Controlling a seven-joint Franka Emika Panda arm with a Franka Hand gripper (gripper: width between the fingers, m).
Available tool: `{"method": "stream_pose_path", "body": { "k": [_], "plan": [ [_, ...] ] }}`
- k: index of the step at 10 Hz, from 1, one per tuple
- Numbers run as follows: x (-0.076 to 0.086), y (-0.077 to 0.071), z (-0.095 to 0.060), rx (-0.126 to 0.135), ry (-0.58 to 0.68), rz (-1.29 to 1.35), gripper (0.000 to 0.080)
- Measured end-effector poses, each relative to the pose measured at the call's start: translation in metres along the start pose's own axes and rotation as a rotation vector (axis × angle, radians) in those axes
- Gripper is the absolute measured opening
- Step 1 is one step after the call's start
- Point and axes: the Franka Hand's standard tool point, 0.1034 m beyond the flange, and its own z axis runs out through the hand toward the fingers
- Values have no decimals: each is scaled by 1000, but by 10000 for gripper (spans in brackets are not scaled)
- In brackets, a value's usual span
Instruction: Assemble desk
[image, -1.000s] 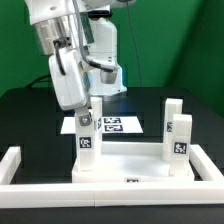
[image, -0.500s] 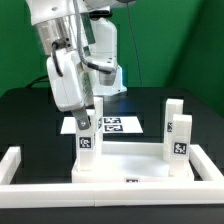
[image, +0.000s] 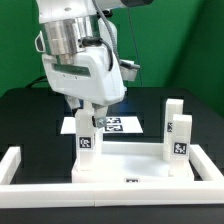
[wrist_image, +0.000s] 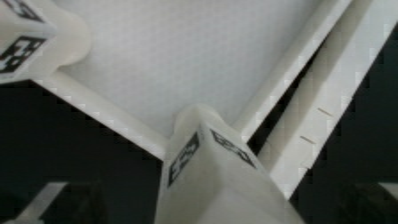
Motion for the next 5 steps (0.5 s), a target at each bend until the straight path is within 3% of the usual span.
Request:
{"method": "stream_pose_path", "body": {
  "k": [1,2,3,5],
  "plan": [
    [0,0,1,-5,4,-122,649],
    [1,-4,2,-35,45,-416,649],
    [-2,-5,6,-42,39,-561,649],
    [-2,-4,8,-44,37,-615,649]
  ]
}}
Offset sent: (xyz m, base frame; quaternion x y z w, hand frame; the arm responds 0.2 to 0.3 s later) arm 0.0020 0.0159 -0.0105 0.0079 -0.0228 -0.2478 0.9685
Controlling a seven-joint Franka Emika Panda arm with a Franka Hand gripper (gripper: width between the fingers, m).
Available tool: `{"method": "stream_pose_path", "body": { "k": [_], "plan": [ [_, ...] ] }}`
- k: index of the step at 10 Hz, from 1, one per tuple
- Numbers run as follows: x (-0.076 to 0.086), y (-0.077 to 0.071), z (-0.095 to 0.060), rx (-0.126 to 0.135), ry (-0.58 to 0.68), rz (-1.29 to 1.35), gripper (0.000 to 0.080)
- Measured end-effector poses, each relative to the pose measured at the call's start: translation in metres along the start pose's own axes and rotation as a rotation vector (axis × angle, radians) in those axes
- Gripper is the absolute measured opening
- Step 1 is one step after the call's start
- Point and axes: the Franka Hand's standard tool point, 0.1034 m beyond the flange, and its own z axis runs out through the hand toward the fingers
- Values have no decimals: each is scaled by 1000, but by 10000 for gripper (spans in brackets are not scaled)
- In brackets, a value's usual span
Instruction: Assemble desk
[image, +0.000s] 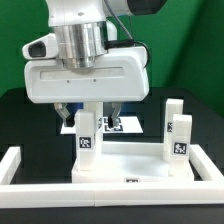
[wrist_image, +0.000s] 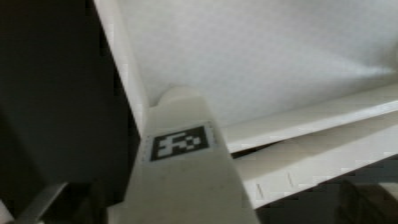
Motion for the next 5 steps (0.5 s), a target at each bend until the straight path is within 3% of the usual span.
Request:
{"method": "stream_pose_path", "body": {
  "k": [1,2,3,4,5],
  "plan": [
    [0,0,0,0,0,28,554],
    [0,0,0,0,0,27,554],
    [0,0,0,2,0,72,354],
    [0,0,0,1,0,153,354],
    [0,0,0,2,0,219,290]
  ]
}}
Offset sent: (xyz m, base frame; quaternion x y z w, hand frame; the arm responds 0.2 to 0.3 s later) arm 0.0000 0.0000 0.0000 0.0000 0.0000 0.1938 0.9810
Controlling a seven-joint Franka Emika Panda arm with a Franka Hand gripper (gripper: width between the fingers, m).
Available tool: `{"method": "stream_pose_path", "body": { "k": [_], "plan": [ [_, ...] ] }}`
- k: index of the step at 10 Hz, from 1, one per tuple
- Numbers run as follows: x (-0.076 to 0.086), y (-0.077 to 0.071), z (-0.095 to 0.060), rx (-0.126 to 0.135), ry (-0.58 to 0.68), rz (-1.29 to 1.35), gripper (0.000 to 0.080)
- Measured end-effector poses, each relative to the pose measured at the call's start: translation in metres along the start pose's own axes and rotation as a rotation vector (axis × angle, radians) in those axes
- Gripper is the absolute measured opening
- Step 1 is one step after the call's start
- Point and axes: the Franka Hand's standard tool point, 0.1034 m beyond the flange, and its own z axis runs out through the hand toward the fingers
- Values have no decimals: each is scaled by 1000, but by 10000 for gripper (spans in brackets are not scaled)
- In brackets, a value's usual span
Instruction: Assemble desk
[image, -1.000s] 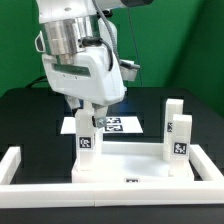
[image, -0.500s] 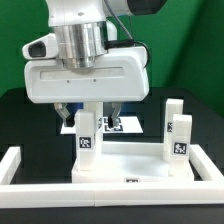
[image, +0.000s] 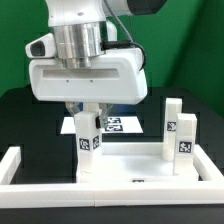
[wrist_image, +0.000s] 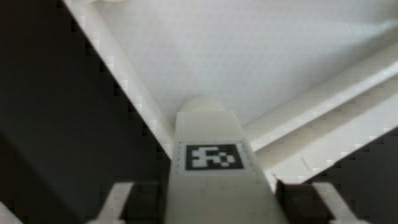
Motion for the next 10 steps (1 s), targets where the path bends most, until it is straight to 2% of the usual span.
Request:
{"method": "stream_pose_path", "body": {
  "k": [2,3,5,6,8,9,10],
  "plan": [
    [4,4,-3,3,5,267,290],
    [4,1,-3,19,0,496,290],
    [7,-9,0,95,-26,876,290],
    [7,-9,0,103,-31,931,290],
    [7,-10,1,101,-34,997,290],
    [7,-9,1,100,-34,986,358],
    [6,-9,2,90,-23,924,358]
  ]
}}
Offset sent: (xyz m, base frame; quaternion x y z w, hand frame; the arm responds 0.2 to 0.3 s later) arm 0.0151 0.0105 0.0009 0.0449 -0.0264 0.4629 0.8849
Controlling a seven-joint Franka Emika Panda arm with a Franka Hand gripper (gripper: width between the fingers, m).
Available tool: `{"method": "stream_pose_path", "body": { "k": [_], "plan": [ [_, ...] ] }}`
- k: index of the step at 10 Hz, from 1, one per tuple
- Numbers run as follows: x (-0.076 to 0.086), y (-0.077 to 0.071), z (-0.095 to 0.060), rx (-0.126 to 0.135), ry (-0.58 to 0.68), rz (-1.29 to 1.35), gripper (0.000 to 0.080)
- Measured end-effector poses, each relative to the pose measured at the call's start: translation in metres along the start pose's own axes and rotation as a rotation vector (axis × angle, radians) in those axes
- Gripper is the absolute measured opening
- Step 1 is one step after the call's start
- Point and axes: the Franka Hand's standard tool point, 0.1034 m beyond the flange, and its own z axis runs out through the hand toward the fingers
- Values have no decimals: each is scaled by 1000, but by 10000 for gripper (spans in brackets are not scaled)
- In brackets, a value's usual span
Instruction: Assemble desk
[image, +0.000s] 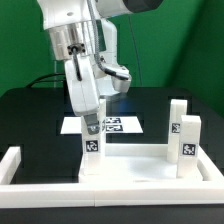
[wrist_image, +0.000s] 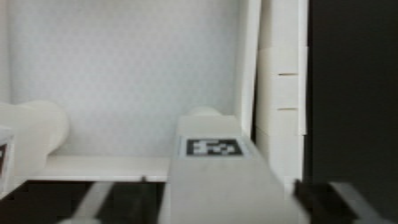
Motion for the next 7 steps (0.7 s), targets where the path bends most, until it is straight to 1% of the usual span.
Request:
{"method": "stream_pose_path", "body": {
  "k": [1,2,3,4,5,7],
  "plan": [
    [-2,1,1,-20,32,-160,565],
    [-2,0,0,-34,46,-332,630],
    [-3,0,1,-47,52,-529,630],
    [-3,0,1,-50,48,-616,645],
    [-3,1,1,-51,48,-626,648],
    [-2,1,1,-56,46,-777,649]
  ]
}}
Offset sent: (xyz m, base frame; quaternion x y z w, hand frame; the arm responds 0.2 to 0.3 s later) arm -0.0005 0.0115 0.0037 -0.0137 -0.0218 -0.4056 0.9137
